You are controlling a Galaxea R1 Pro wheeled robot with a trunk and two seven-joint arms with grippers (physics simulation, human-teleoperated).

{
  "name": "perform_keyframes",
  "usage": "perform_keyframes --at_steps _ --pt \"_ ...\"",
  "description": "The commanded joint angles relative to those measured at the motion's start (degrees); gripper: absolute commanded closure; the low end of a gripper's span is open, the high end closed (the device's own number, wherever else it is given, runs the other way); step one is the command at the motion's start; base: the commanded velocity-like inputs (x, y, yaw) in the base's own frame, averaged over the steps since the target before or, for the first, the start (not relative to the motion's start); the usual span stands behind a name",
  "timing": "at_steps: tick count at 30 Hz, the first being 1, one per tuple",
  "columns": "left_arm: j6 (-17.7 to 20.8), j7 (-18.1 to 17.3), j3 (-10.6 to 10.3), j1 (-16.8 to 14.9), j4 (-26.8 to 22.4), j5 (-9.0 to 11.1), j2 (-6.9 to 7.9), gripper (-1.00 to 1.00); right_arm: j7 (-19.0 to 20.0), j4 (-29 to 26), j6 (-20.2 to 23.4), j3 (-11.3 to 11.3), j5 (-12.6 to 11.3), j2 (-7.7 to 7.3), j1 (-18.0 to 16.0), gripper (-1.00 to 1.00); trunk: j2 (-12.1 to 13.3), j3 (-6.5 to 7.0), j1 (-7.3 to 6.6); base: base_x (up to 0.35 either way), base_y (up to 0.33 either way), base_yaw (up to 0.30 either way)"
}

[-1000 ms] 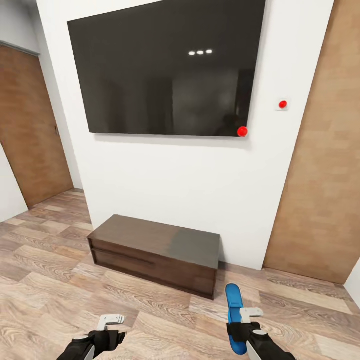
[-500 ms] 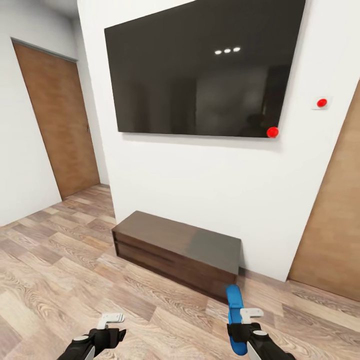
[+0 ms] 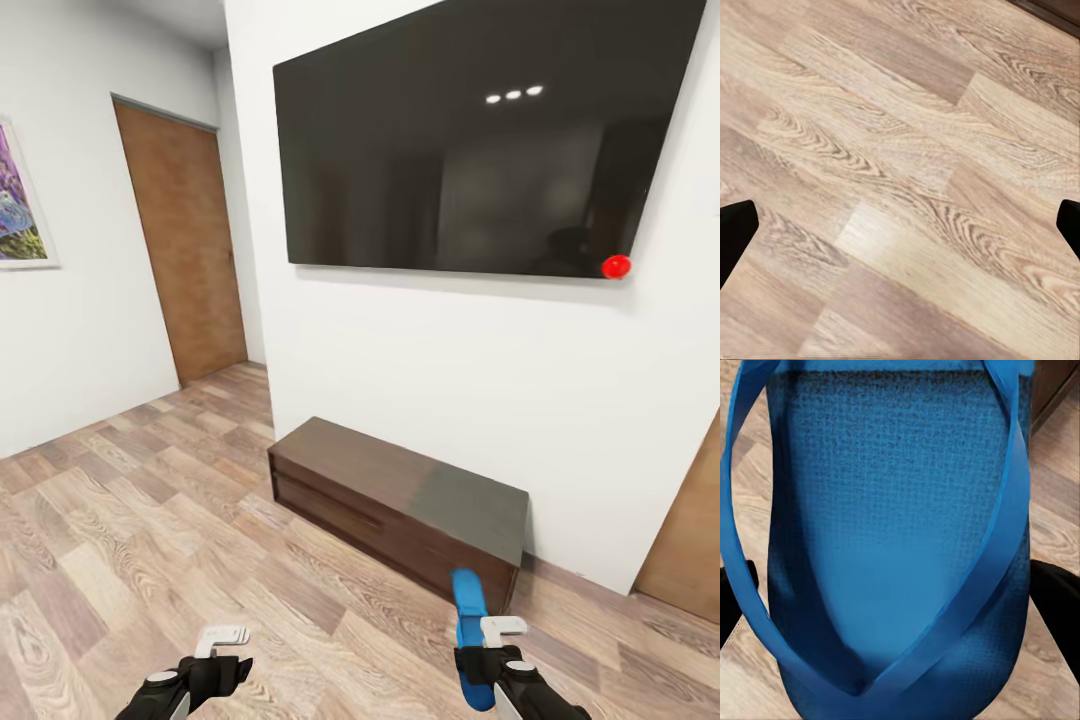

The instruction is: In the bedroom, move the book from the bed onto either nightstand, and place the two sandals side by side next to the bed.

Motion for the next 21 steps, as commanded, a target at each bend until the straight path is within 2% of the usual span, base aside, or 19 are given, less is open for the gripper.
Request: perform_keyframes --at_steps 1,21 --pt "0.37 -0.19 0.01 -0.02 -0.1 0.25 0.02 -1.0 -0.27 -0.15 0.37 0.18 -0.01 -0.02 0.0 1.0 -0.03 -0.06 -0.01 0.0 0.0 0.29" --pt "0.12 -0.2 0.0 -0.02 -0.13 0.25 -0.03 -1.0 -0.26 -0.15 0.34 0.26 0.08 0.0 0.0 1.0 -0.03 -0.06 -0.01 0.0 0.0 0.29"
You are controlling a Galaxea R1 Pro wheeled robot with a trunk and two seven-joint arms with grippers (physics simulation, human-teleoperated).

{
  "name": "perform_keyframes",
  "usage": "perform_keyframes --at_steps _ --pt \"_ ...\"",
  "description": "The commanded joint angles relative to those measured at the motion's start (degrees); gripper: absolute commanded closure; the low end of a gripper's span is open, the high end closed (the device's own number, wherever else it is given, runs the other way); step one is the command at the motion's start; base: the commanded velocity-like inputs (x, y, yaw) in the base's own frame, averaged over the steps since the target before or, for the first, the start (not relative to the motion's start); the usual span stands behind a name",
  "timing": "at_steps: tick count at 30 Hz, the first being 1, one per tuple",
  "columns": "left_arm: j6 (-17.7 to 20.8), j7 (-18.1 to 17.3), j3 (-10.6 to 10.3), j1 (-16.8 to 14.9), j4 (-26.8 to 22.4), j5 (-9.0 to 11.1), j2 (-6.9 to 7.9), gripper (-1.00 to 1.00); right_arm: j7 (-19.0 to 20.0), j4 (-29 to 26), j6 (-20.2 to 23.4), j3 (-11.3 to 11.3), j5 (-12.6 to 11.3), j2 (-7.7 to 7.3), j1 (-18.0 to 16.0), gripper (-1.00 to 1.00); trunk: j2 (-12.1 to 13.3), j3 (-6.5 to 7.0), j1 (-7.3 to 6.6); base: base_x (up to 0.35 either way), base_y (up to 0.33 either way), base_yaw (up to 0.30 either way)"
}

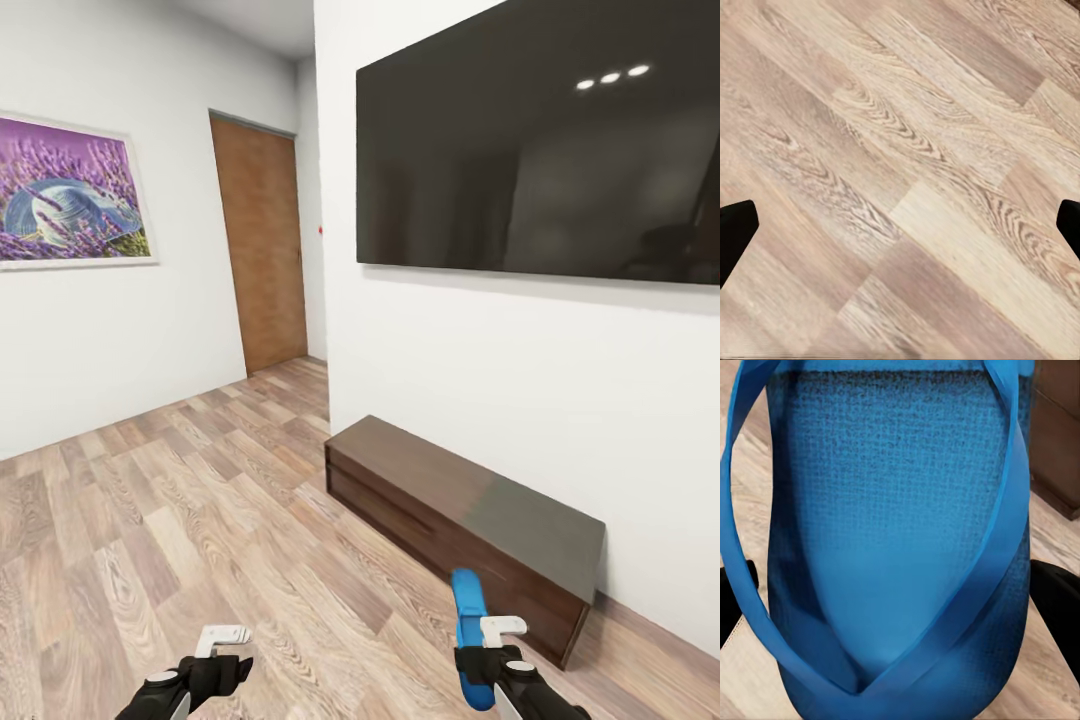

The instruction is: In the bedroom, move the book from the bed onto either nightstand, and place the two sandals side by side next to the bed.

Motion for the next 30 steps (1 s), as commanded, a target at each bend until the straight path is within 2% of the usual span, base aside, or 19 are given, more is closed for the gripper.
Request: perform_keyframes --at_steps 1,22,30 --pt "0.35 -0.18 0.0 -0.02 -0.05 0.23 0.01 -1.0 -0.28 -0.15 0.38 0.19 0.0 -0.02 0.0 1.0 -0.03 -0.06 -0.01 0.0 0.0 0.29" --pt "0.22 -0.16 -0.04 -0.02 0.1 0.05 0.01 -1.0 -0.28 -0.14 0.38 0.19 0.0 0.05 0.0 1.0 -0.03 -0.06 -0.01 0.0 0.0 0.29" --pt "-1.0 -0.18 -0.05 -0.02 0.19 -0.13 -0.01 -1.0 -0.28 -0.14 0.38 0.22 0.0 0.09 0.0 1.0 -0.03 -0.06 -0.01 0.0 0.0 0.29"
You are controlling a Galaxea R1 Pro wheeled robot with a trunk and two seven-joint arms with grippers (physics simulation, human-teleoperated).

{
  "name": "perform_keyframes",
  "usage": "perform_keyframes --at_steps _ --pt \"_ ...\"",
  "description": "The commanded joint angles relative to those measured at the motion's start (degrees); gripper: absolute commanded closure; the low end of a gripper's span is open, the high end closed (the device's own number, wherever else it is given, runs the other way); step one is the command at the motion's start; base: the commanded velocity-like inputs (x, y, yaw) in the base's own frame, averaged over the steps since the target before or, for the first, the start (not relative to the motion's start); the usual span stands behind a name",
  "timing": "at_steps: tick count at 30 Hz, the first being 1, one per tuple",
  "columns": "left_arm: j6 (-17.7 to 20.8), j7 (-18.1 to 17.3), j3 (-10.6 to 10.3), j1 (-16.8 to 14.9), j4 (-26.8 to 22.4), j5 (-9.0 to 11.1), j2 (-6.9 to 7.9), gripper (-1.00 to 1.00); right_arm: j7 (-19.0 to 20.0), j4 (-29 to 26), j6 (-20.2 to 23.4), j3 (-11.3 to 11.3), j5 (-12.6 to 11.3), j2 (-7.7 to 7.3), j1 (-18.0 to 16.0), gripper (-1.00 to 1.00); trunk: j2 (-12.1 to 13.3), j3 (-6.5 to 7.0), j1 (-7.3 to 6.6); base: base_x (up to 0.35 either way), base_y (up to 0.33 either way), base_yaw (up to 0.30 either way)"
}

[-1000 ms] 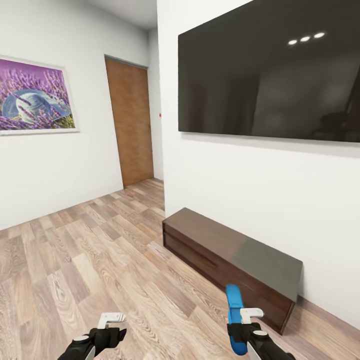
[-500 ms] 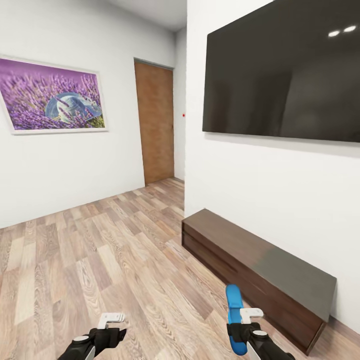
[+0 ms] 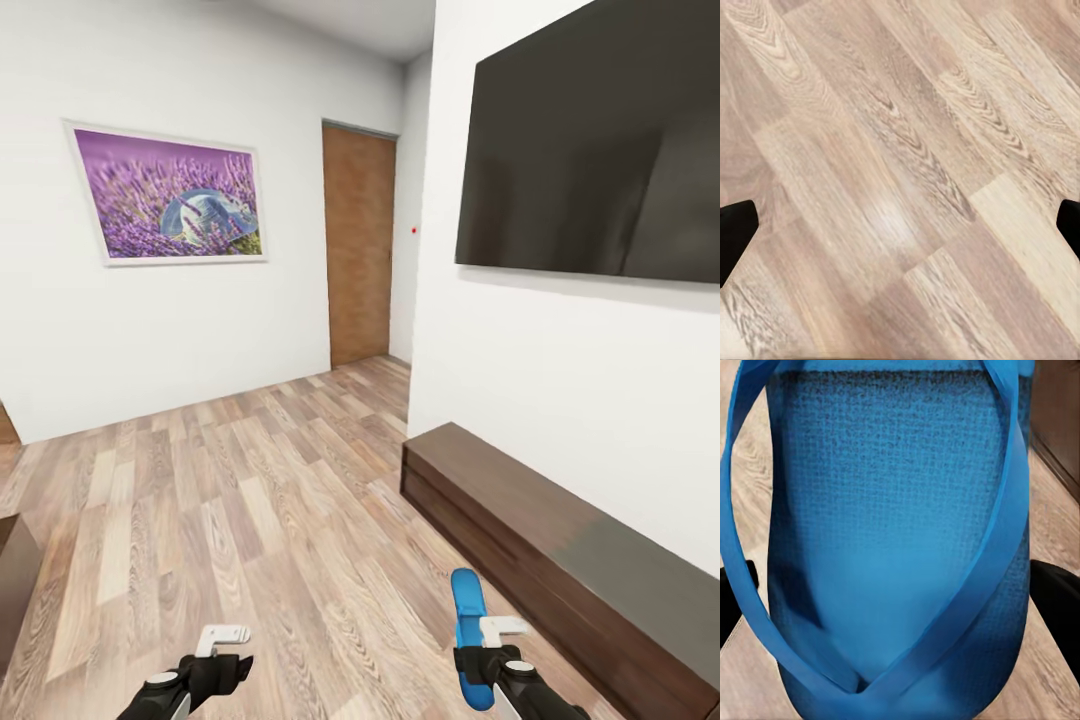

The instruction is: In the bedroom, move the book from the bed onto either nightstand, and place the two sandals side by side next to the bed.

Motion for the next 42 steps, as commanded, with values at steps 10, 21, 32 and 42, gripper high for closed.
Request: perform_keyframes --at_steps 10,21,32,42 --pt "0.08 -0.15 0.0 -0.02 -0.13 0.16 -0.05 -1.0 -0.28 -0.15 0.38 0.22 0.0 0.0 0.0 1.0 -0.03 -0.06 0.0 0.0 0.0 0.29" --pt "0.05 -0.14 0.0 -0.02 -0.15 0.18 -0.06 -1.0 -0.28 -0.15 0.38 0.23 0.0 -0.02 0.0 1.0 -0.03 -0.06 0.0 0.0 0.0 0.29" --pt "0.05 -0.14 0.0 -0.02 -0.12 0.15 -0.06 -1.0 -0.28 -0.15 0.38 0.21 0.0 -0.07 0.0 1.0 -0.03 -0.06 0.0 0.0 0.0 0.29" --pt "0.05 -0.13 0.0 -0.02 -0.13 0.13 -0.06 -1.0 -0.28 -0.12 0.38 0.24 -0.01 -0.03 0.0 1.0 -0.03 -0.06 0.0 0.0 0.0 0.29"
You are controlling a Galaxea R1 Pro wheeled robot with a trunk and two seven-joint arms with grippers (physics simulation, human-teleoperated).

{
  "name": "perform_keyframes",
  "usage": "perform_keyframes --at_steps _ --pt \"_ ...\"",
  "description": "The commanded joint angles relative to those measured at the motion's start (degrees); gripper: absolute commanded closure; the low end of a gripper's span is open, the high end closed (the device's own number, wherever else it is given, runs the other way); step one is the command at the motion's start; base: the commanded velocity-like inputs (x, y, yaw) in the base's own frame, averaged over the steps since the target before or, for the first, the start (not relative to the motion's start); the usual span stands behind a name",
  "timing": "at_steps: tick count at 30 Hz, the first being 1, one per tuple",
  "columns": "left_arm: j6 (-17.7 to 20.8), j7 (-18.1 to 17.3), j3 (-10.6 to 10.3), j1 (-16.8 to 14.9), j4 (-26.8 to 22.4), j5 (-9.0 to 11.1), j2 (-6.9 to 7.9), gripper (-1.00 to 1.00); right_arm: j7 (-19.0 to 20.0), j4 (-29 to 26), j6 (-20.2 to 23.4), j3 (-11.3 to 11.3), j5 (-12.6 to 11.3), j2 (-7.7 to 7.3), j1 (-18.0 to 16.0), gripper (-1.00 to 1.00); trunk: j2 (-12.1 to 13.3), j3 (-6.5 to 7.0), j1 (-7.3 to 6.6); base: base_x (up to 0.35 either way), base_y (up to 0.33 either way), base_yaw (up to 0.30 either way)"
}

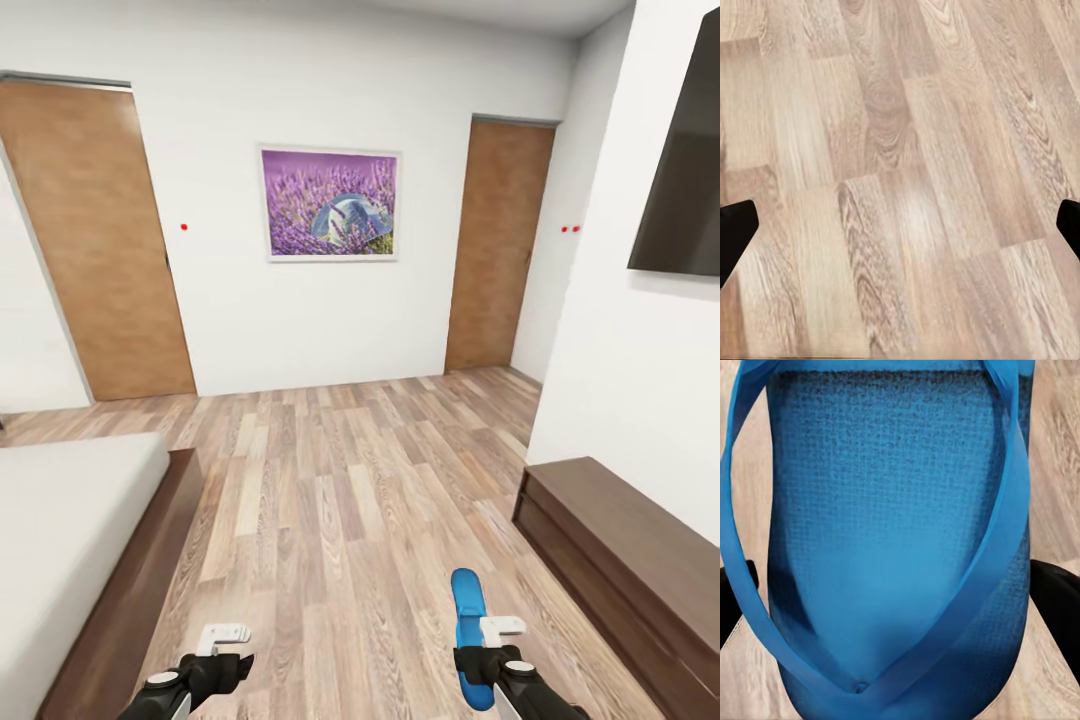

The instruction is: In the bedroom, move the book from the bed onto either nightstand, and place the two sandals side by side next to the bed.

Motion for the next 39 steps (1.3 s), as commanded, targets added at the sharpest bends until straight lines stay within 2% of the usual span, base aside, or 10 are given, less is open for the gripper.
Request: perform_keyframes --at_steps 1,26,39 --pt "0.37 -0.18 0.01 -0.02 -0.12 0.21 0.01 -1.0 -0.28 -0.15 0.39 0.2 -0.01 0.0 0.0 1.0 -0.03 -0.06 0.0 0.0 0.0 0.29" --pt "0.37 -0.18 -0.03 -0.04 -0.03 0.16 0.01 -1.0 -0.28 0.03 0.39 0.2 -0.01 0.03 0.0 1.0 -0.03 -0.06 0.0 0.0 0.0 0.288" --pt "0.33 -0.18 -0.07 -0.04 0.0 0.15 0.01 -1.0 -0.28 0.12 0.39 0.23 -0.04 0.06 0.0 1.0 -0.03 -0.06 0.0 0.02 0.0 0.098"
